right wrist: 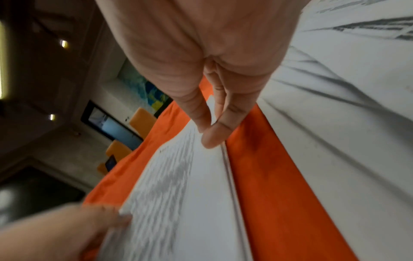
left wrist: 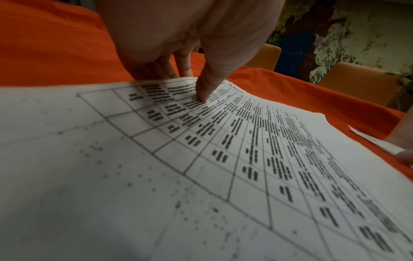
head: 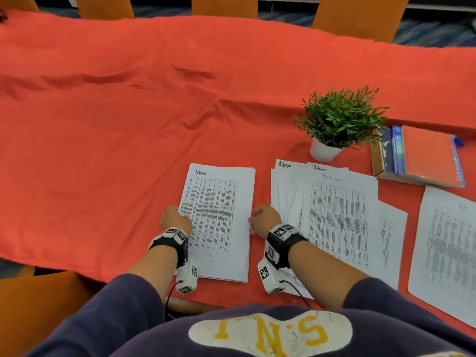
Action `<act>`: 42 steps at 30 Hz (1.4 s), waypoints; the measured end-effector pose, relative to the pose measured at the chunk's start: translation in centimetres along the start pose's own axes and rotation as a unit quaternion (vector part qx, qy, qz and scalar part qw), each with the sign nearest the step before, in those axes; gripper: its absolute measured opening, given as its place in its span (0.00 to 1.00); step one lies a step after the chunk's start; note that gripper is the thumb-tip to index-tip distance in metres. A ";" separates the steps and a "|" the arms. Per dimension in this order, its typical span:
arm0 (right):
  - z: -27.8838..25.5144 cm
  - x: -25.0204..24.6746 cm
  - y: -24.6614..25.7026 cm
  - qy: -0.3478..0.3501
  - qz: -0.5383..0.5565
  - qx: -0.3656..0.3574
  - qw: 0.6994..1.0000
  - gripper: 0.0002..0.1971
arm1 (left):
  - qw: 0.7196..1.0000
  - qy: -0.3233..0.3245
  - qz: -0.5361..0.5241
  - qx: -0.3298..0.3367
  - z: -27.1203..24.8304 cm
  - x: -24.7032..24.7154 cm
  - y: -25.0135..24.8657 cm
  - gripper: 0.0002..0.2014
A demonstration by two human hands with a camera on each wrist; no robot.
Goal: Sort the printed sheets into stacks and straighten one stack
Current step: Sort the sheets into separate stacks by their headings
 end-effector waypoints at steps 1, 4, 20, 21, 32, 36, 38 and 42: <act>-0.2 -1.1 0.1 -0.013 0.023 0.002 1.000 0.08 | 1.000 -0.005 0.008 -0.002 0.0 0.1 0.0 0.17; -0.5 -6.3 -1.3 -0.076 0.041 -0.007 0.996 0.10 | 1.000 -0.003 0.028 -0.009 -0.1 0.4 0.2 0.18; -7.3 -25.3 -15.3 -0.231 -0.101 0.194 0.948 0.42 | 0.970 0.078 0.124 0.193 -11.7 6.4 -10.5 0.15; -7.5 -25.6 -15.4 -0.235 -0.089 0.178 0.951 0.38 | 0.963 0.091 0.126 0.219 -13.4 7.6 -11.2 0.13; -12.3 -34.1 -16.0 -0.253 -0.018 0.050 0.966 0.12 | 0.946 0.163 0.162 0.228 -21.6 16.3 -12.7 0.32; -14.5 -37.0 -16.9 -0.270 0.062 0.031 0.960 0.18 | 0.957 0.157 0.154 0.190 -21.5 16.9 -12.7 0.37; -14.8 -38.1 -17.6 -0.272 0.115 0.028 0.955 0.19 | 0.962 0.148 0.136 0.183 -21.6 16.9 -12.8 0.35; -14.3 -39.4 -19.0 -0.274 0.231 0.025 0.933 0.19 | 0.972 0.117 0.075 0.188 -21.8 15.9 -13.2 0.13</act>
Point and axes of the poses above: each hand's wrist, its own z-axis towards the middle knuckle, its own x-axis out of the palm, y = z × x, the point moved 5 cm from there along z, towards the middle knuckle, and after that the axes turned 11 degrees about -x, right-handed, at the moved point
